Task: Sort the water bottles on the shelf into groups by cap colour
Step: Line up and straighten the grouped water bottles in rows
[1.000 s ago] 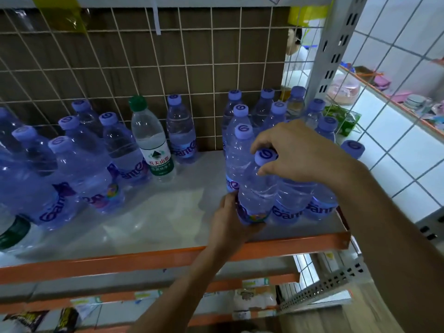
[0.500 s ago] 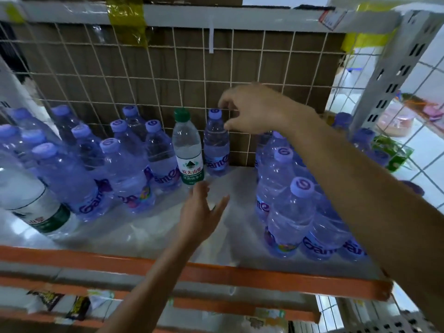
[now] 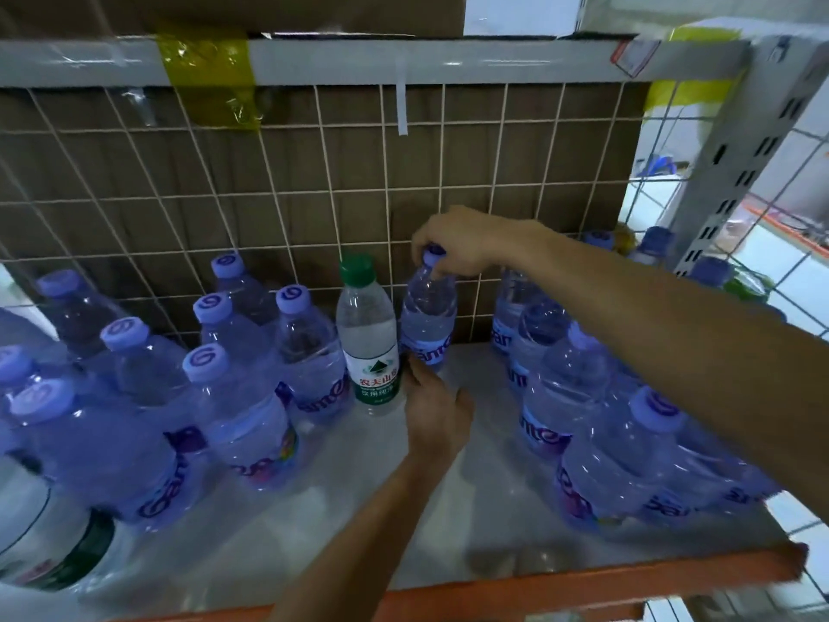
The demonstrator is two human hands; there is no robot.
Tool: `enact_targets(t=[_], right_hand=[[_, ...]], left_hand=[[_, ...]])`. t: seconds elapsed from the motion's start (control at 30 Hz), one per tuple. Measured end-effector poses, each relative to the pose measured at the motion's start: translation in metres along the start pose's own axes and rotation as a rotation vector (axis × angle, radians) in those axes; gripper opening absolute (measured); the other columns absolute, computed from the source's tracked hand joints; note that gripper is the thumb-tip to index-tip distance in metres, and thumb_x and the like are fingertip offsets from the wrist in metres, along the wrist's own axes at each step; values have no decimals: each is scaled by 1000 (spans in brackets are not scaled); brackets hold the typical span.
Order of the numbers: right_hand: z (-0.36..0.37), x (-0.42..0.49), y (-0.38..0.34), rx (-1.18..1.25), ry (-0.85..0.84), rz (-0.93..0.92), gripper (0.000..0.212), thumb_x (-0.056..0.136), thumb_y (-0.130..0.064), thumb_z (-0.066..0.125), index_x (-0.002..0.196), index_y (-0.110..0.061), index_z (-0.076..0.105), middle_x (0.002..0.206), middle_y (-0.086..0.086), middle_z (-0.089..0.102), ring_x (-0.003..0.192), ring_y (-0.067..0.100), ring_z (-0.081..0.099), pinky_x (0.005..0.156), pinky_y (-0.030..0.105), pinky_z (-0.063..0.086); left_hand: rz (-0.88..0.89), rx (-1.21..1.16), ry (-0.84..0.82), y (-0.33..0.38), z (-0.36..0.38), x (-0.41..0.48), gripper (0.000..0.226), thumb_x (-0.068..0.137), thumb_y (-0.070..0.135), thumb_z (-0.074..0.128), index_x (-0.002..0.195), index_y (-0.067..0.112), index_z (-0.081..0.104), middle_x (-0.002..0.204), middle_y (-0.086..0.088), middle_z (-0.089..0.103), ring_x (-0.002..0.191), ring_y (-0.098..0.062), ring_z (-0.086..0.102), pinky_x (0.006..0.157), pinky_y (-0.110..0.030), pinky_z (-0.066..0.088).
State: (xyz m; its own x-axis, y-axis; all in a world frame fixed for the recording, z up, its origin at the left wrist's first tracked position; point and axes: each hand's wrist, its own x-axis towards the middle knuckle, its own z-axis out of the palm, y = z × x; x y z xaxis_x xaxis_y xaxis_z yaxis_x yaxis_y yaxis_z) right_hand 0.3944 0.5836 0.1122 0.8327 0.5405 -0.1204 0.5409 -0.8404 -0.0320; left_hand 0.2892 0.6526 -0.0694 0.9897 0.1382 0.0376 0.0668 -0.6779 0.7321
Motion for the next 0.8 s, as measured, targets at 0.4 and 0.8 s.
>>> enact_targets(t=[0.4,0.8], right_hand=[[-8,-11,50,1,-108,4,26,83,-16,68,108,-20,62,107,-3,51,76,7,51,74,28,42],[-62,-46,-12,-4,104,-193,46,87,-37,61,129,-23,50,118,-3,52,101,11,48,80,25,35]], left_hand=[[-43,-99,-20,12,30,53,63,83,29,67,137,12,38,130,-17,49,114,-34,51,91,-35,41],[-7,-68,-55,1,-16,-1,36,87,23,63,122,18,58,111,5,62,82,-7,60,72,-18,46]])
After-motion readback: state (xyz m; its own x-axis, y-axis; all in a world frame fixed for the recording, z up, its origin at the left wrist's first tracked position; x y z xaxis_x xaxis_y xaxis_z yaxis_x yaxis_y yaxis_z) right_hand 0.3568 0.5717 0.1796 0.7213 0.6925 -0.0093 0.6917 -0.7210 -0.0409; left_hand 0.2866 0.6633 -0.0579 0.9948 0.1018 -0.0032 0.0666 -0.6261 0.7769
